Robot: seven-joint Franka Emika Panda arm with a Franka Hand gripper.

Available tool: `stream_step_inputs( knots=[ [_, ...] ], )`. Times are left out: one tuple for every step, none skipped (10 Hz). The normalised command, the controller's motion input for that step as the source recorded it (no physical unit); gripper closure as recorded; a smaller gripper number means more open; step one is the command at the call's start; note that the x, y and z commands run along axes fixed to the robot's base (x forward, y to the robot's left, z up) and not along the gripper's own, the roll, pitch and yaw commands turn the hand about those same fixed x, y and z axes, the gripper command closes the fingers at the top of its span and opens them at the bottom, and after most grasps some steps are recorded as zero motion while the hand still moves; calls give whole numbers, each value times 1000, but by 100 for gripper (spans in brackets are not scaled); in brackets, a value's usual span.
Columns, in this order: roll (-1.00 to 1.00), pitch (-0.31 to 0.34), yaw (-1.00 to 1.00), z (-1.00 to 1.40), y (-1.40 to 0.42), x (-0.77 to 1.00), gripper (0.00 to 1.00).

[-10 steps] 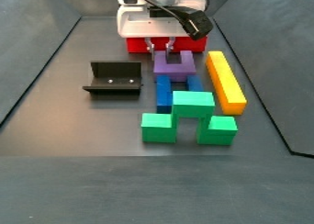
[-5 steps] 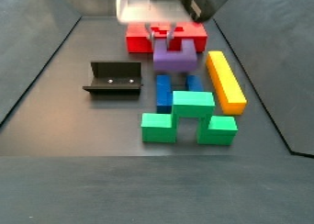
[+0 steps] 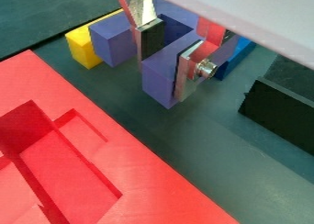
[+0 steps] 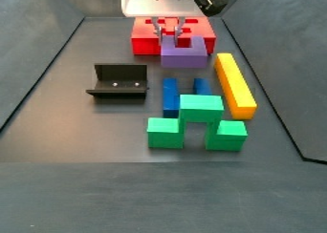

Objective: Pick up the purple object. Move up. Place the purple object on the fixture. Regrasp the purple object. Move to above the board. Insert the purple object.
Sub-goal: Place the purple object on the fixture.

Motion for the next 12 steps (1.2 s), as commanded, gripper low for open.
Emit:
stream_step_inputs(
  knots=[
    [-497,-91,-109,469,160,494,100],
    [-906,-297,-323,514,171,754,100],
    [-991,-369,-357,449,183,680,100],
    [-986,-363,-357,449,183,686,100],
    [-906,-311,-320,477,171,769,100],
    [-817,-240,-297,509,160,837,100],
    [-543,-9,-260,543,140,994,100],
    [-263,3,-157,426,109,1000,100],
    [-223,69,-71,346,197,1000,100],
    [-229,151,0,169,251,1000,100],
    [-234,166,0,29,223,1000,100],
    [-274,174,0,0,200,1000,100]
  ],
)
